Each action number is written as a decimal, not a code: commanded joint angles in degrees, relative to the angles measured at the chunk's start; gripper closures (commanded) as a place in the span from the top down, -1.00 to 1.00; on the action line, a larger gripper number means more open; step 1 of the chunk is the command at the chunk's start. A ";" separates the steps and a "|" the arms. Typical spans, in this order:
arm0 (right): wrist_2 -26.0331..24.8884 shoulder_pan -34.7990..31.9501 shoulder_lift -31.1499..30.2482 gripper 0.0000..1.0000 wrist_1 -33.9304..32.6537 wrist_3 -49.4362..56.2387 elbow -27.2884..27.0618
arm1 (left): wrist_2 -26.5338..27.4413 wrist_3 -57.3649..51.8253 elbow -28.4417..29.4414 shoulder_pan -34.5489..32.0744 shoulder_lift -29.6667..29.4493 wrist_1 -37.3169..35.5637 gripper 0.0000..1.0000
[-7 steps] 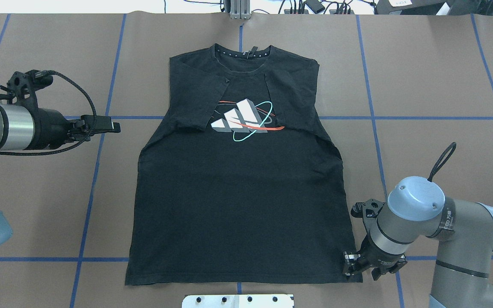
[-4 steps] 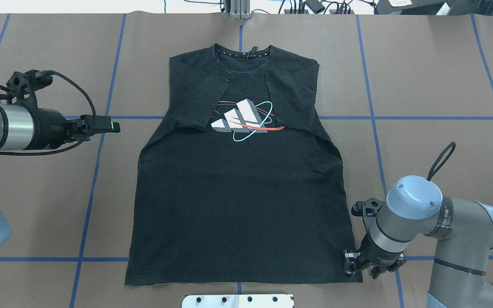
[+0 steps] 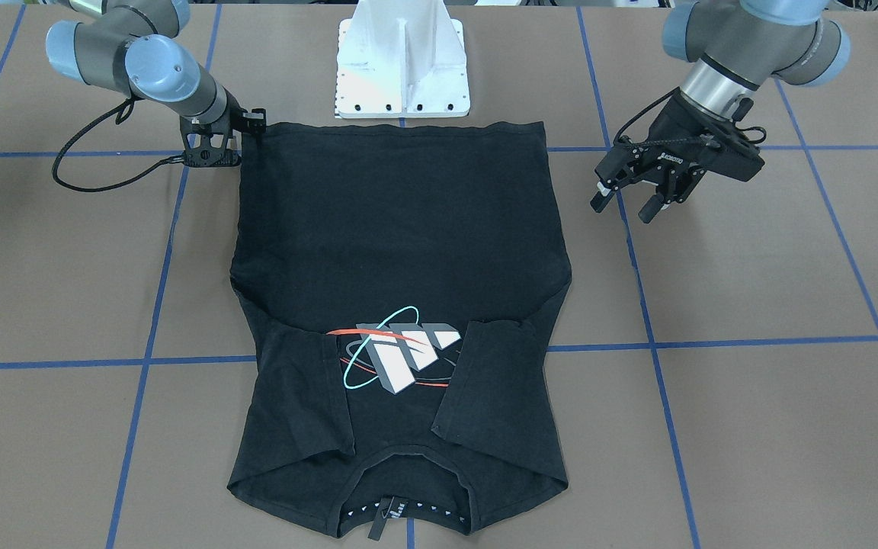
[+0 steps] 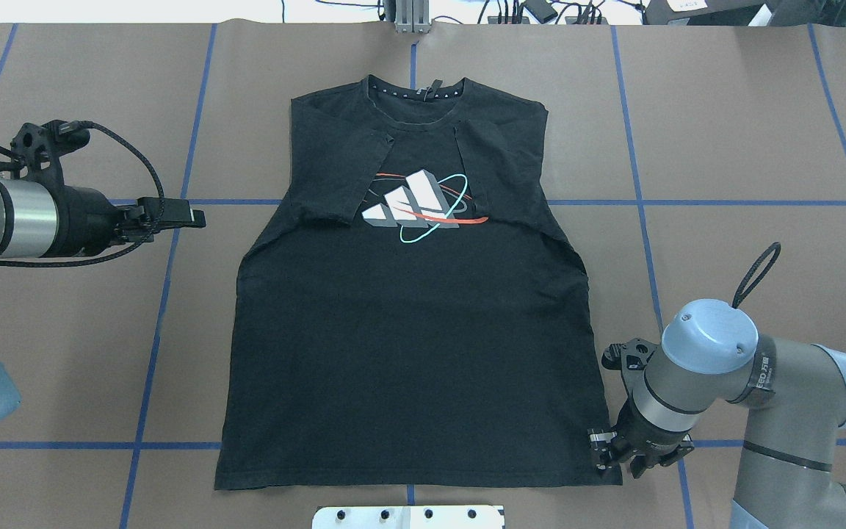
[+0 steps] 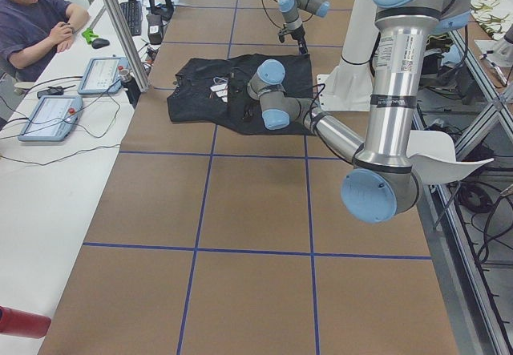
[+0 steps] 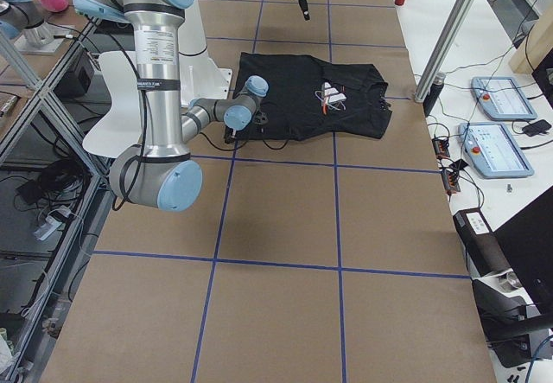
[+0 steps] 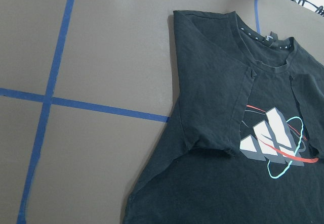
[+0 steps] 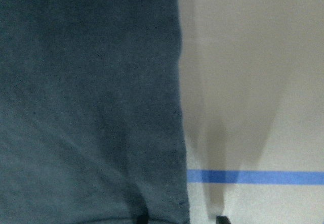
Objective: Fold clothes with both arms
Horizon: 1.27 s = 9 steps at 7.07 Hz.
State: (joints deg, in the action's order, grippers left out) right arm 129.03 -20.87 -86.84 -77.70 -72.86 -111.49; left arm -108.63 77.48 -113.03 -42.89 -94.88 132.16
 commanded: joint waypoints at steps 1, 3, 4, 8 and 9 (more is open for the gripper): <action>-0.01 0.12 0.00 0.02 0.00 0.00 0.14 | 0.00 0.04 0.00 0.08 -0.04 -0.06 1.00; -0.09 0.21 0.09 -0.07 0.00 0.00 0.22 | 0.00 0.04 0.00 0.00 -0.04 -0.07 1.00; 0.17 0.21 0.09 -0.23 0.00 0.00 0.22 | 0.00 0.04 -0.17 0.00 -0.04 -0.07 1.00; 0.43 0.74 -0.08 -1.00 -0.26 -0.09 0.22 | 0.00 0.12 -0.35 0.00 -0.22 -0.07 1.00; 0.52 0.74 -0.08 -1.00 -0.18 -0.09 -0.04 | 0.00 0.13 -0.35 -0.09 -0.22 -0.07 1.00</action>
State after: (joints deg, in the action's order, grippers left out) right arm 129.46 -20.25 -86.88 -77.89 -72.98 -111.37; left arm -108.63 77.58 -113.34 -42.92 -95.08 132.10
